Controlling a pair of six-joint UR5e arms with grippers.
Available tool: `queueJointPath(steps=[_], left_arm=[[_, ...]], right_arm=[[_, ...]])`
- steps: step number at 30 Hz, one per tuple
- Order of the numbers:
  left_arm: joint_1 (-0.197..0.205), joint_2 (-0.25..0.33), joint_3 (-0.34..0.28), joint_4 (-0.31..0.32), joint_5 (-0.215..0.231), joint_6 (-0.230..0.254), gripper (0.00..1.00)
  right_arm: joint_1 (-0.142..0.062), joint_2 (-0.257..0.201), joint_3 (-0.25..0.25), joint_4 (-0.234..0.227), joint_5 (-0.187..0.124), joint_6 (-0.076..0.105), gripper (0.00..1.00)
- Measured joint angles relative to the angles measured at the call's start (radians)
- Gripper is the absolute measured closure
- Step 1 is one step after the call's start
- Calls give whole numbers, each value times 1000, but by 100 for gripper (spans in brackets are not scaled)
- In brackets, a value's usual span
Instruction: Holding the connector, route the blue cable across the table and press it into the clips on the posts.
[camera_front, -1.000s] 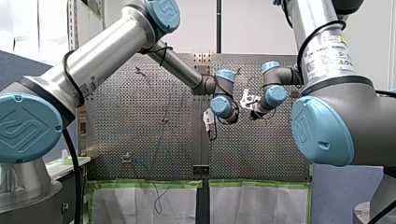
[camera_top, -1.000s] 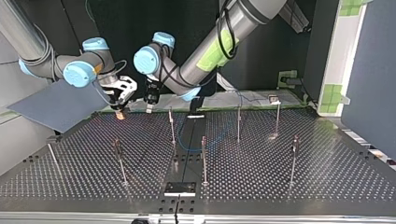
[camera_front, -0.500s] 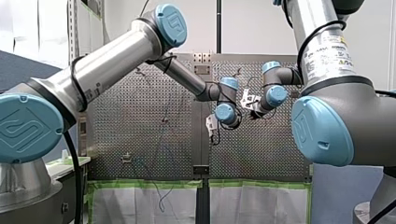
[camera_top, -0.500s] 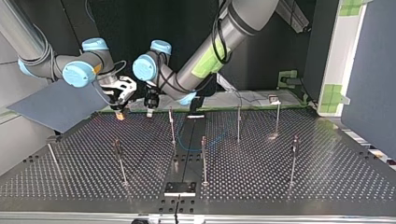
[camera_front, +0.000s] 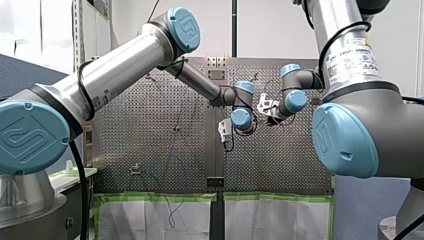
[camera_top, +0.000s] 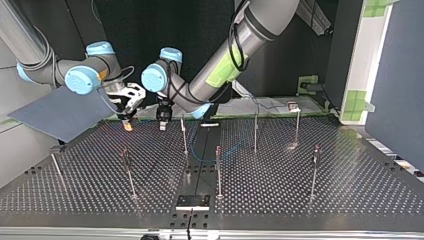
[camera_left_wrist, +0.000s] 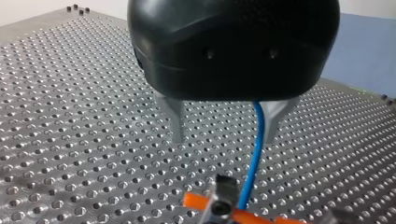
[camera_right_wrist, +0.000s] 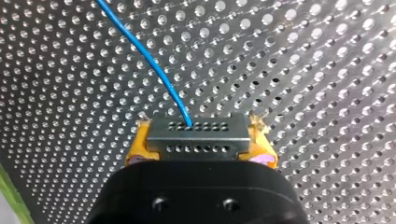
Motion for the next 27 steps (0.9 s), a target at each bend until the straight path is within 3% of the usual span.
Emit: queueJointPath(steps=[1, 3, 12, 19, 27], left_arm=[[0, 0, -1, -1, 0, 4, 77], [0, 0, -1, -4, 0, 8, 100], [-3, 4, 14, -43, -20, 34, 100], [-16, 40, 46, -102, -34, 39, 100], [-21, 109, 48, -157, -69, 39, 100]], right_arm=[[0, -1, 0, 0, -1, 0, 100], [0, -2, -1, 1, -2, -1, 100], [0, -19, -13, 12, -5, -2, 100], [-2, -75, -37, 31, -19, 11, 100], [-2, -142, -92, 93, -47, 18, 100]])
